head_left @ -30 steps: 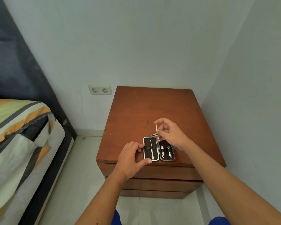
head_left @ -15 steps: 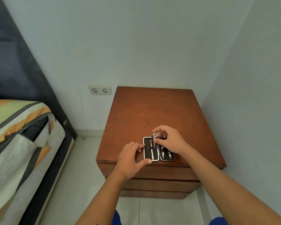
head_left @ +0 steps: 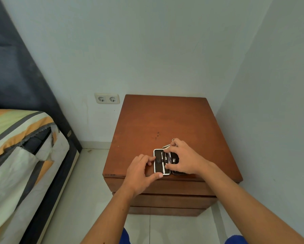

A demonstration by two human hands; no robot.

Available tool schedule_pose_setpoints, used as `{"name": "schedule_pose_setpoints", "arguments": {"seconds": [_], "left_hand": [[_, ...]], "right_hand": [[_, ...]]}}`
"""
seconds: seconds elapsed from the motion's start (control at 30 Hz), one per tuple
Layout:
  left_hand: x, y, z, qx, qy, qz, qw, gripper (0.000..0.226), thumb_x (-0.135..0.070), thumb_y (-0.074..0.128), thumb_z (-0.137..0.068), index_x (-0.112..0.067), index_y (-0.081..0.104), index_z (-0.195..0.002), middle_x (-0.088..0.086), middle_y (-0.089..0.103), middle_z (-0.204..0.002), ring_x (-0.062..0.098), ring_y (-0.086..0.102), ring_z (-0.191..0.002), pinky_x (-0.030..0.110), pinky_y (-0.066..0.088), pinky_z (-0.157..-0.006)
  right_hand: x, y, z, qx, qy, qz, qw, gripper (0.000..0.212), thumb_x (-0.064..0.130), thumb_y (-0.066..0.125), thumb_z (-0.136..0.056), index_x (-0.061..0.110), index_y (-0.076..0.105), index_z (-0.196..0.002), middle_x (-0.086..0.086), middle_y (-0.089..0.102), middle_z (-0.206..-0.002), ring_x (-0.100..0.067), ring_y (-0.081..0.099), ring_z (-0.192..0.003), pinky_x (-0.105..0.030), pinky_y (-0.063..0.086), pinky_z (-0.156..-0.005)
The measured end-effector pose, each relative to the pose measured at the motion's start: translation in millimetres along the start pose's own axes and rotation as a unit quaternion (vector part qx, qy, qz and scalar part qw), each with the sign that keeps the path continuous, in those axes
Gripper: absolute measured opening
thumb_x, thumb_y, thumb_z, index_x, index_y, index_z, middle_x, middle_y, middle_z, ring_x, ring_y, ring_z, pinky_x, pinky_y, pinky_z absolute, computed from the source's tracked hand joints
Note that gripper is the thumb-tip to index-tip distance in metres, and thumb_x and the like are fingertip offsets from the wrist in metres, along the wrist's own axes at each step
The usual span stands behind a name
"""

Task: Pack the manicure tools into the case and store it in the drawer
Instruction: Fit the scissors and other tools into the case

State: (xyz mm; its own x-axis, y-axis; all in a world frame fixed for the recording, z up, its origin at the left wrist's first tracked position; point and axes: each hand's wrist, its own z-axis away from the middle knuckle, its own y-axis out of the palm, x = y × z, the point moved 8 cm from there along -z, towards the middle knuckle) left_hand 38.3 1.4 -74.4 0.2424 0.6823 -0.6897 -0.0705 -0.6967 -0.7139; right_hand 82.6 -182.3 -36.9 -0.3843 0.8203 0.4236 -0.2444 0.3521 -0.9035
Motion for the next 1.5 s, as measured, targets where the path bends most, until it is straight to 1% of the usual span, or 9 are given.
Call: {"name": "schedule_pose_setpoints", "arguments": {"seconds": [0.33,0.53,0.67,0.77,0.9,1.1,1.2,1.33,1.5], "left_hand": [[-4,-2,1,-0.007,0.006,0.002,1.000,0.060,-0.060,0.081,-0.077,-0.033,0.060,-0.127,-0.025,0.051,-0.105,-0.005,0.047,-0.102,0.016,0.039,-0.079],[-3,-2,1,-0.002,0.003,0.003,1.000,0.061,-0.060,0.080,-0.077,-0.034,0.059,-0.127,-0.025,0.051,-0.106,-0.006,0.046,-0.103,0.017,0.041,-0.080],[-3,-2,1,0.000,0.001,0.003,1.000,0.061,-0.063,0.079,-0.077,-0.036,0.058,-0.128,-0.026,0.050,-0.106,-0.007,0.045,-0.105,0.017,0.041,-0.080],[-3,-2,2,0.002,0.000,0.001,1.000,0.062,-0.063,0.079,-0.078,-0.036,0.057,-0.129,-0.027,0.050,-0.107,-0.008,0.045,-0.105,0.016,0.041,-0.080],[-4,-2,1,0.003,0.002,-0.001,1.000,0.062,-0.062,0.079,-0.078,-0.035,0.057,-0.130,-0.026,0.050,-0.107,-0.008,0.045,-0.104,0.015,0.038,-0.079],[-4,-2,0,0.004,0.002,0.003,1.000,0.062,-0.061,0.079,-0.078,-0.034,0.058,-0.130,-0.025,0.051,-0.108,-0.007,0.045,-0.104,0.015,0.039,-0.080],[-3,-3,1,0.003,0.000,0.004,1.000,0.062,-0.060,0.080,-0.078,-0.035,0.057,-0.130,-0.025,0.051,-0.107,-0.006,0.047,-0.104,0.016,0.040,-0.079],[-3,-3,0,0.002,0.003,0.005,1.000,0.063,-0.060,0.081,-0.077,-0.034,0.058,-0.129,-0.023,0.052,-0.105,-0.005,0.047,-0.101,0.015,0.038,-0.078],[-2,-2,1,0.004,-0.004,0.004,1.000,0.064,-0.062,0.080,-0.076,-0.037,0.056,-0.130,-0.024,0.051,-0.105,-0.006,0.046,-0.102,0.016,0.038,-0.077]], "right_hand": [[0,5,6,0.011,0.012,-0.024,1.000,0.072,0.058,0.081,-0.075,0.024,0.064,-0.136,0.010,0.037,-0.122,-0.011,0.042,-0.121,-0.036,0.047,-0.104],[-7,10,5,0.015,0.029,-0.058,0.998,0.069,0.057,0.084,-0.073,0.030,0.064,-0.133,0.015,0.038,-0.123,-0.001,0.030,-0.128,-0.032,0.040,-0.108],[-12,7,-3,-0.027,0.057,-0.098,0.993,0.029,0.038,0.080,-0.090,0.029,0.074,-0.117,0.012,0.047,-0.117,-0.010,0.042,-0.125,-0.036,0.041,-0.110],[-14,3,-14,-0.054,0.088,-0.109,0.989,0.005,0.027,0.074,-0.096,0.029,0.079,-0.096,0.011,0.054,-0.107,-0.007,0.048,-0.109,-0.035,0.046,-0.096],[-14,-6,-30,-0.056,0.121,-0.107,0.985,0.018,0.025,0.068,-0.098,0.034,0.073,-0.083,0.016,0.064,-0.086,-0.007,0.061,-0.081,-0.018,0.042,-0.065],[-17,-22,-43,-0.088,0.154,-0.165,0.970,0.013,0.023,0.064,-0.100,0.028,0.071,-0.090,0.011,0.077,-0.084,-0.003,0.070,-0.083,-0.021,0.048,-0.072],[-15,-28,-42,-0.123,0.160,-0.194,0.960,0.012,0.024,0.063,-0.100,0.028,0.070,-0.091,0.015,0.078,-0.074,0.008,0.066,-0.069,-0.015,0.041,-0.064],[-12,-27,-40,-0.143,0.160,-0.233,0.948,0.010,0.021,0.065,-0.099,0.025,0.071,-0.092,0.013,0.078,-0.075,0.002,0.067,-0.068,-0.022,0.044,-0.067],[-3,-18,-43,-0.147,0.145,-0.231,0.951,0.012,0.020,0.066,-0.098,0.027,0.069,-0.089,0.013,0.078,-0.073,0.000,0.070,-0.069,-0.021,0.048,-0.067]]}}
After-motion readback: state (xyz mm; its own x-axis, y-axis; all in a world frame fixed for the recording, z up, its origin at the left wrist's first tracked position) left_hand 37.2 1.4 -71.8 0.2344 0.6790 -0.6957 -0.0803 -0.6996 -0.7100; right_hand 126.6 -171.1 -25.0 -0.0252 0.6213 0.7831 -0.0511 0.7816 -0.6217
